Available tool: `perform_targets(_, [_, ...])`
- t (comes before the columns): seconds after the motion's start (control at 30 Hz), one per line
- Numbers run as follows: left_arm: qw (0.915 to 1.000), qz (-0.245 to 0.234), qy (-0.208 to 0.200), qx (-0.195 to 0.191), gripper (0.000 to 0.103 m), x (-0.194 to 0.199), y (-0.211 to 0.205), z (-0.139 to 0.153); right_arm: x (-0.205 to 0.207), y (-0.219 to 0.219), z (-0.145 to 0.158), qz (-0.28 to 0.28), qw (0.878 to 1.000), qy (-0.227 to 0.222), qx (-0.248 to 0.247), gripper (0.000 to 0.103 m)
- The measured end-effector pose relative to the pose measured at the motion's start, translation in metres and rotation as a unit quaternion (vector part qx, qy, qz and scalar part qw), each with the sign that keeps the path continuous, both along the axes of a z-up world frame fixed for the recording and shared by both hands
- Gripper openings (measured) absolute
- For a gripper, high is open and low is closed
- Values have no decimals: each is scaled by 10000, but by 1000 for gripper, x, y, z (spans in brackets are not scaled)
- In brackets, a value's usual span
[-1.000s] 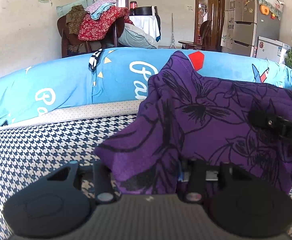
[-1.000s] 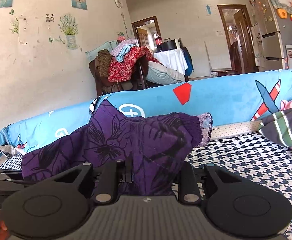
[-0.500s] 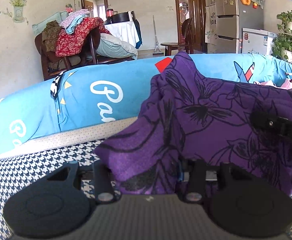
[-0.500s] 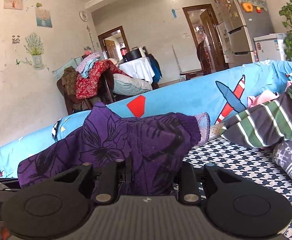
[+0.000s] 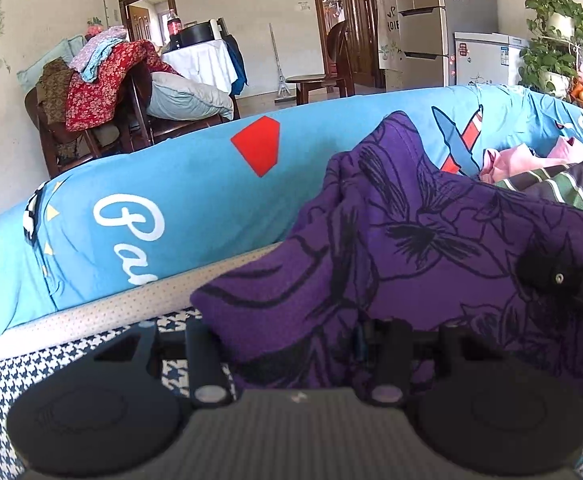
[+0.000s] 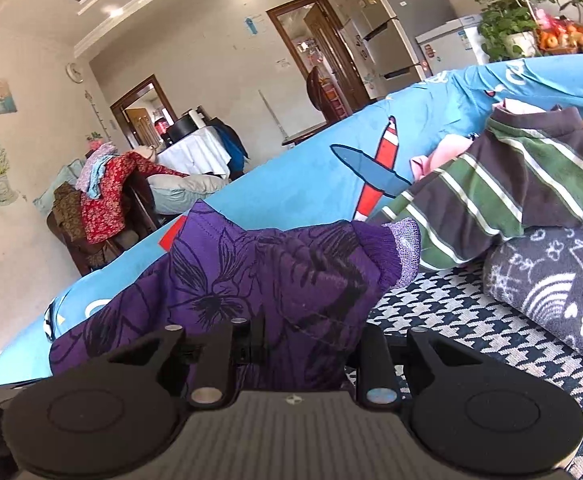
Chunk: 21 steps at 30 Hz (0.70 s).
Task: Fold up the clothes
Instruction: 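Lower the folded bundle onto the sheet and open both grippers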
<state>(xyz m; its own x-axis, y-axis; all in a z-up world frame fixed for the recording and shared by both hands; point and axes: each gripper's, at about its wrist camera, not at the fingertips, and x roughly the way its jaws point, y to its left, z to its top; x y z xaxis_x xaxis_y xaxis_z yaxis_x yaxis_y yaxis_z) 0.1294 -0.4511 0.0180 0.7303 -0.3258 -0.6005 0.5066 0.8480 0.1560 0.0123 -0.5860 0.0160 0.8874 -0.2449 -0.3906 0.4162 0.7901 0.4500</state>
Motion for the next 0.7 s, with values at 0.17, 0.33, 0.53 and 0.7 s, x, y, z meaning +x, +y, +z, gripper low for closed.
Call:
perform_targets(0.17, [9992, 350, 169, 128, 65, 22, -16, -15, 0, -21, -13, -541, 9965, 488, 414, 35])
perform_targets(0.33, [9965, 815, 17, -169, 84, 33, 9, -3, -17, -34, -10, -962, 9938, 551, 50, 38])
perform_targets(0.53, [9955, 908, 149, -212, 85, 35, 29, 1, -29, -35, -1, -775, 9966, 257, -96, 38])
perform_targets(0.7, [9953, 932, 262, -59, 86, 32, 31, -14, -18, -26, 2, -121, 9997, 188, 25, 38])
